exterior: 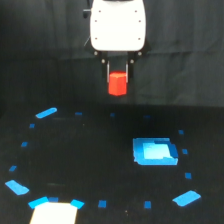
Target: Pick up the red object from the table
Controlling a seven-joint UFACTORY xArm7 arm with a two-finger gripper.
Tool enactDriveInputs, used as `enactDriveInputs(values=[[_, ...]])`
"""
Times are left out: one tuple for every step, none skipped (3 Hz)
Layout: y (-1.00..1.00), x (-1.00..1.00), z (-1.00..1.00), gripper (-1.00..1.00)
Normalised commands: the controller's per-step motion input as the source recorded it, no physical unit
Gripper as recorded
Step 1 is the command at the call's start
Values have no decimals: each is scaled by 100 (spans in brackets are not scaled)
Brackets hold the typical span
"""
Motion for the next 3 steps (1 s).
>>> enactDriveInputs(values=[[39, 17, 21, -99], [26, 37, 19, -96], [-3, 19, 100, -100]])
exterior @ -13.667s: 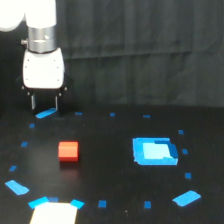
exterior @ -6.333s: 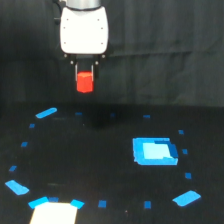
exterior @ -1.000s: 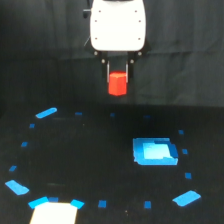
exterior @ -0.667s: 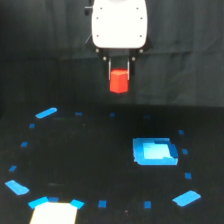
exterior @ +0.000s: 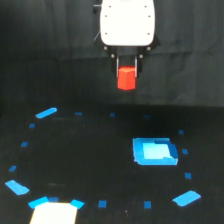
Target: Pick up the red object from the table
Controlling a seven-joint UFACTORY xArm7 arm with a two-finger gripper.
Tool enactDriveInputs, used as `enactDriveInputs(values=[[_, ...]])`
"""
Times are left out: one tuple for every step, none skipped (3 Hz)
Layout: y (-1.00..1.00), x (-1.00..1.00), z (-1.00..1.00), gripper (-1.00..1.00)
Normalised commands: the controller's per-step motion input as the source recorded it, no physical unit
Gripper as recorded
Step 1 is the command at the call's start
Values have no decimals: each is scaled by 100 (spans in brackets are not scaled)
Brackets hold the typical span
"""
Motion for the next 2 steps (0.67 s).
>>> enactDriveInputs(values=[[-8, 9, 57, -100], [1, 21, 91, -100]])
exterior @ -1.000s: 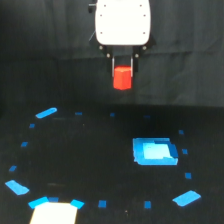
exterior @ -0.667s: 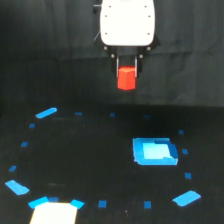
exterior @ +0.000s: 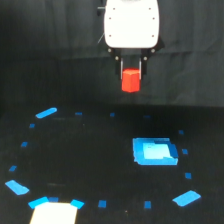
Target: Pick up the red object from the table
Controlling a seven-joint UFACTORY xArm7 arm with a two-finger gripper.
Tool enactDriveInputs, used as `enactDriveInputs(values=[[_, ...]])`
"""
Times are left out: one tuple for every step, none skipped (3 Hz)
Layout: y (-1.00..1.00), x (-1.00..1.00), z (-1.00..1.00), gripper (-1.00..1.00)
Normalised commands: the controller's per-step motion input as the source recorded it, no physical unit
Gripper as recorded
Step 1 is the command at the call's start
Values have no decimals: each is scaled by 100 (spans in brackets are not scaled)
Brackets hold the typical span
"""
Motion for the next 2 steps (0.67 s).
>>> enactDriveInputs(values=[[35, 8, 100, -100], [12, -6, 100, -100]])
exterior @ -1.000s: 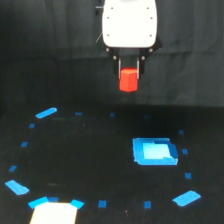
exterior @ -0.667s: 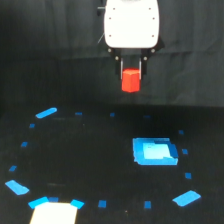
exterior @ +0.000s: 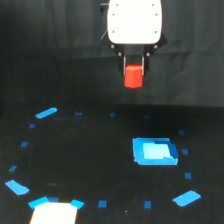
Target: Pick up the red object from the table
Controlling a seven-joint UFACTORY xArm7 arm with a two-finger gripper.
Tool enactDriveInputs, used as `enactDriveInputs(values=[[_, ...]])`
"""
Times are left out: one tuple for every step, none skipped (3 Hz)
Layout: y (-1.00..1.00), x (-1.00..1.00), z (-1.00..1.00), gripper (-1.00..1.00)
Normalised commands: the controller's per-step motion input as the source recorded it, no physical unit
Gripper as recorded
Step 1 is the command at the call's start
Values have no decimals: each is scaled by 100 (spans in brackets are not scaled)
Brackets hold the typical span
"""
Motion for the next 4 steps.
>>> enactDriveInputs(values=[[-19, -8, -23, -100], [-21, -14, 78, -100], [-10, 34, 17, -100], [39, 30, 5, -90]])
